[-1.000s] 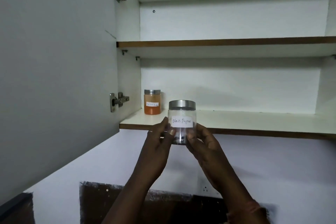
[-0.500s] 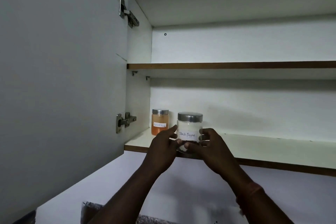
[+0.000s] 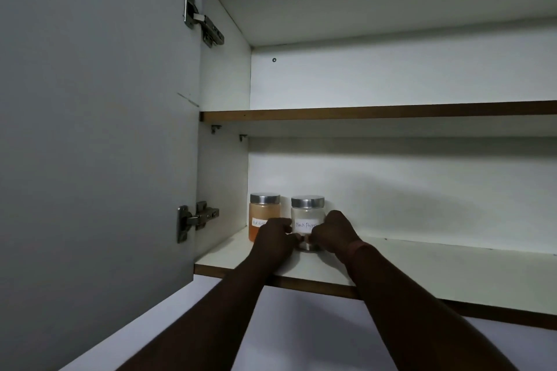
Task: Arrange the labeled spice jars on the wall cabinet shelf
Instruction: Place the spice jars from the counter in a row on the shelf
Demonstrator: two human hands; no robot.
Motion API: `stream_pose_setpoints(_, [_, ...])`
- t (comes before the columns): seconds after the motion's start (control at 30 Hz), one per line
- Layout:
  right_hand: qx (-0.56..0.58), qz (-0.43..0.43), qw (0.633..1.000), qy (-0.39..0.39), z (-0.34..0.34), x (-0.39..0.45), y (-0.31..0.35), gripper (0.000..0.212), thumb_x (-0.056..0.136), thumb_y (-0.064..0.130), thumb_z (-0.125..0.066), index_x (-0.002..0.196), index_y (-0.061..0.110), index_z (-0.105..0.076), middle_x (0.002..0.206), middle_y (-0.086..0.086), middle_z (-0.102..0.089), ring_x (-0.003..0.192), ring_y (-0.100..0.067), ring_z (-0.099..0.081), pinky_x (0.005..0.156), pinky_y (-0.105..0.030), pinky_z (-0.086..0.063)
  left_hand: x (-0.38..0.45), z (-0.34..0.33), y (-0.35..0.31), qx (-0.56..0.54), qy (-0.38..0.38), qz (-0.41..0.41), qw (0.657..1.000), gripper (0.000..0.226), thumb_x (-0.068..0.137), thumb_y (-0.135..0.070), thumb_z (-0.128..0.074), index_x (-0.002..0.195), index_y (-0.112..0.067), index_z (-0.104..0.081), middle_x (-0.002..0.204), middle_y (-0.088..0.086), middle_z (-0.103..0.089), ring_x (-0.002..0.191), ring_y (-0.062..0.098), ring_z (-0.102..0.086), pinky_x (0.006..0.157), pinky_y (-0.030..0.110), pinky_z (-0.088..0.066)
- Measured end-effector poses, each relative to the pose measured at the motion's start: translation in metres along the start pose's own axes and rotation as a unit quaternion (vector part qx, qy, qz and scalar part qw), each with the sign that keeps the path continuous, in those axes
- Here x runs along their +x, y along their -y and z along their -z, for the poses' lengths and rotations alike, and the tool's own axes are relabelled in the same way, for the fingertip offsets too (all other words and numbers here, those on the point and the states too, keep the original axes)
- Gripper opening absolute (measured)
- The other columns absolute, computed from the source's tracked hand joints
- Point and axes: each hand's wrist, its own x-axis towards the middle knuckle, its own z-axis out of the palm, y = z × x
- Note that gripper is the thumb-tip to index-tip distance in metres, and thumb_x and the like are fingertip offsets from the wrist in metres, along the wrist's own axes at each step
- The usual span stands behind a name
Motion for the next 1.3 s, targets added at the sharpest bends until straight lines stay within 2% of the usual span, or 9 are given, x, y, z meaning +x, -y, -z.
stream_pose_setpoints(0.1, [0.001,-0.009,1.000,0.000,-0.005,0.022,0.000,0.028,0.082,0.003,-0.071,0.108,-0.008,-0.069,0.113,-0.026,-0.071,0.107,-0.039,-0.069,0.078,-0.033,-0.051,0.008,0.000,0.002,0.016,-0.012,0.007,1.000,0.030,0.097,-0.015,-0.063,0.125,-0.005,-0.068,0.124,0.013,-0.070,0.092,0.011,-0.063,0.084,0.023,-0.043])
stream_pose_setpoints(0.17, [-0.006,-0.022,1.000,0.007,-0.008,0.032,0.002,0.025,0.081,0.001,-0.072,0.104,-0.007,-0.068,0.113,-0.026,-0.071,0.107,-0.038,-0.069,0.078,-0.034,-0.052,0.009,0.002,0.006,0.033,-0.045,0.020,0.998,0.030,0.099,-0.016,-0.059,0.126,-0.004,-0.068,0.128,0.013,-0.069,0.103,0.016,-0.066,0.087,0.020,-0.038])
stream_pose_setpoints(0.3, [-0.006,-0.028,0.999,0.026,-0.020,0.042,0.006,0.020,0.082,0.001,-0.073,0.100,-0.002,-0.065,0.117,-0.026,-0.070,0.110,-0.037,-0.069,0.078,-0.034,-0.052,0.010,0.003,0.017,0.033,-0.105,0.051,0.993,0.023,0.098,-0.010,-0.054,0.099,0.003,-0.073,0.101,0.018,-0.074,0.096,0.029,-0.069,0.066,0.017,-0.041])
stream_pose_setpoints(0.4, [0.003,-0.037,0.999,0.040,-0.032,0.046,0.007,0.033,0.082,0.000,-0.074,0.114,-0.005,-0.066,0.121,-0.023,-0.070,0.114,-0.035,-0.068,0.076,-0.027,-0.047,0.011,0.003,0.019,0.002,-0.140,0.082,0.987,0.021,0.095,-0.015,-0.061,0.100,0.004,-0.069,0.100,0.017,-0.072,0.090,0.026,-0.066,0.073,0.025,-0.045])
stream_pose_setpoints(0.53, [0.024,-0.032,0.997,0.059,-0.036,0.051,0.004,0.037,0.081,-0.002,-0.072,0.117,-0.007,-0.066,0.117,-0.024,-0.071,0.110,-0.035,-0.069,0.075,-0.029,-0.051,0.015,0.006,0.019,-0.059,-0.165,0.117,0.978,0.034,0.091,-0.022,-0.067,0.117,-0.002,-0.059,0.111,0.013,-0.066,0.107,0.031,-0.065,0.081,0.030,-0.048])
stream_pose_setpoints(0.8, [0.038,0.002,0.995,0.095,-0.040,0.041,0.008,0.044,0.078,-0.001,-0.073,0.120,-0.008,-0.062,0.120,-0.026,-0.068,0.113,-0.038,-0.067,0.099,-0.047,-0.057,0.019,0.002,0.019,-0.055,-0.171,0.145,0.973,0.046,0.093,-0.028,-0.067,0.128,-0.003,-0.051,0.128,0.020,-0.060,0.113,0.034,-0.062,0.084,0.034,-0.048])
stream_pose_setpoints(0.93, [0.012,0.018,0.996,0.087,-0.039,0.032,0.011,0.053,0.075,0.002,-0.078,0.123,-0.004,-0.058,0.120,-0.021,-0.068,0.111,-0.034,-0.067,0.098,-0.044,-0.057,0.020,0.002,0.018,-0.059,-0.179,0.156,0.970,0.054,0.092,-0.027,-0.069,0.133,0.000,-0.046,0.131,0.020,-0.060,0.120,0.036,-0.060,0.100,0.043,-0.051])
stream_pose_setpoints(1.17, [0.023,0.018,0.997,0.076,-0.039,0.027,0.010,0.053,0.079,0.005,-0.079,0.127,-0.003,-0.056,0.125,-0.021,-0.067,0.115,-0.033,-0.066,0.101,-0.041,-0.055,0.019,0.003,0.018,-0.064,-0.189,0.147,0.969,0.055,0.088,-0.023,-0.073,0.132,-0.001,-0.048,0.130,0.020,-0.060,0.121,0.036,-0.059,0.102,0.044,-0.050])
stream_pose_setpoints(1.3, [0.040,0.015,0.996,0.075,-0.037,0.018,0.011,0.055,0.080,0.013,-0.083,0.128,-0.002,-0.058,0.126,-0.020,-0.068,0.117,-0.032,-0.066,0.104,-0.042,-0.054,0.012,0.003,0.012,-0.025,-0.203,0.076,0.976,0.030,0.094,-0.016,-0.063,0.120,-0.001,-0.061,0.121,0.018,-0.067,0.113,0.032,-0.064,0.090,0.035,-0.050])
